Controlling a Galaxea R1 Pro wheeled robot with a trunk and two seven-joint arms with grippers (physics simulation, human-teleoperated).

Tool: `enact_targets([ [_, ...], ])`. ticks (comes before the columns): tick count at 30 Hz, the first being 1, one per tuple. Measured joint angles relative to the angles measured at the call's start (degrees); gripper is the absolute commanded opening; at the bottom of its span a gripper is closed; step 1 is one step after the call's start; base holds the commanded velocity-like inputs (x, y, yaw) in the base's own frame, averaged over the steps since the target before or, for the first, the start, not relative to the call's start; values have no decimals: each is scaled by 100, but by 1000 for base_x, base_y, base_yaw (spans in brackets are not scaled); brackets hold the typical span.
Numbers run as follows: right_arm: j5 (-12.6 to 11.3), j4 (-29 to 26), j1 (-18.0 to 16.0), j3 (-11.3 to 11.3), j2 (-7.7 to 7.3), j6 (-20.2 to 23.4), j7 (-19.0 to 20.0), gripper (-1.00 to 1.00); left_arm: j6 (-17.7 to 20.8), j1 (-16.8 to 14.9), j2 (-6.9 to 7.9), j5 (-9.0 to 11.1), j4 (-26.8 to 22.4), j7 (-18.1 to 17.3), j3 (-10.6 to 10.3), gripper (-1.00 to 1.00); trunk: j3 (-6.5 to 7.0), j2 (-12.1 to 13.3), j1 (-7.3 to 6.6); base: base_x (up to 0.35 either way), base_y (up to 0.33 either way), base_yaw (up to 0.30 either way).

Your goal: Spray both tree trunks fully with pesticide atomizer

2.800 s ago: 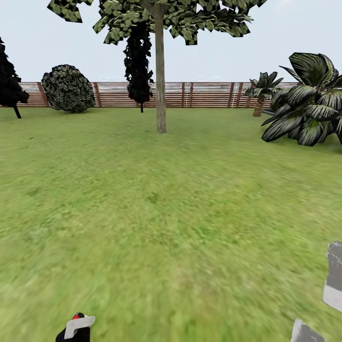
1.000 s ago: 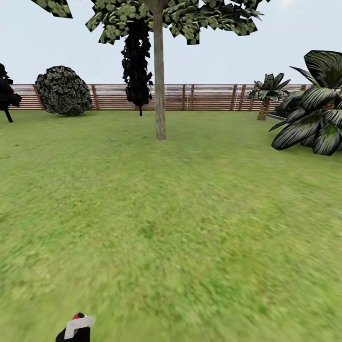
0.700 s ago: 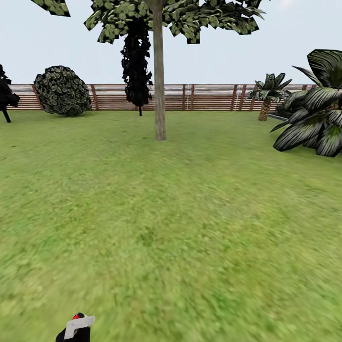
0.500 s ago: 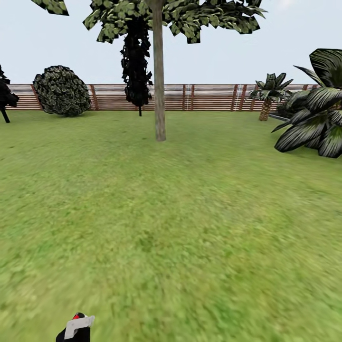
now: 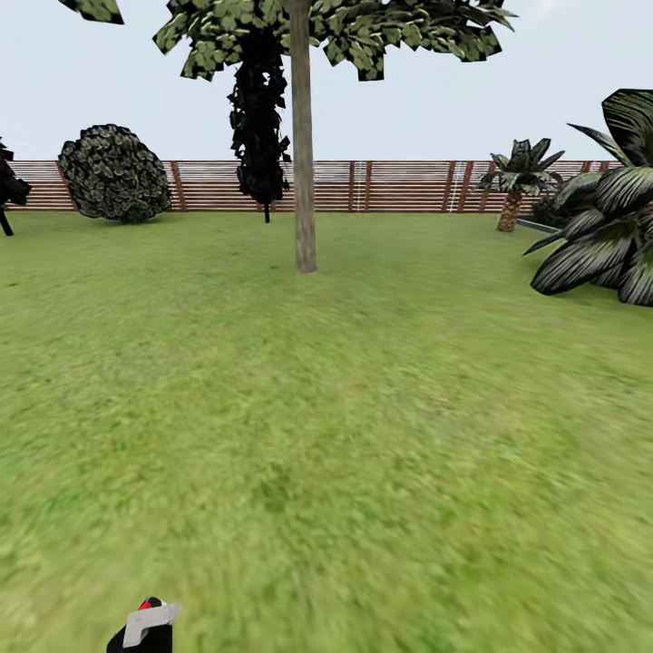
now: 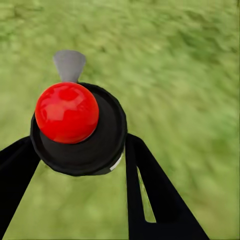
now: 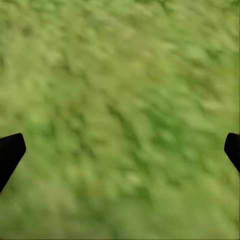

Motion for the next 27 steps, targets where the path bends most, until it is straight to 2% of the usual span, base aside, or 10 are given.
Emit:
enact_targets([
  [27, -1, 0, 0, 0, 0, 0, 0, 100, -1, 0, -1, 0, 0, -1, 0, -100, 0, 0, 0, 339, 0, 0],
])
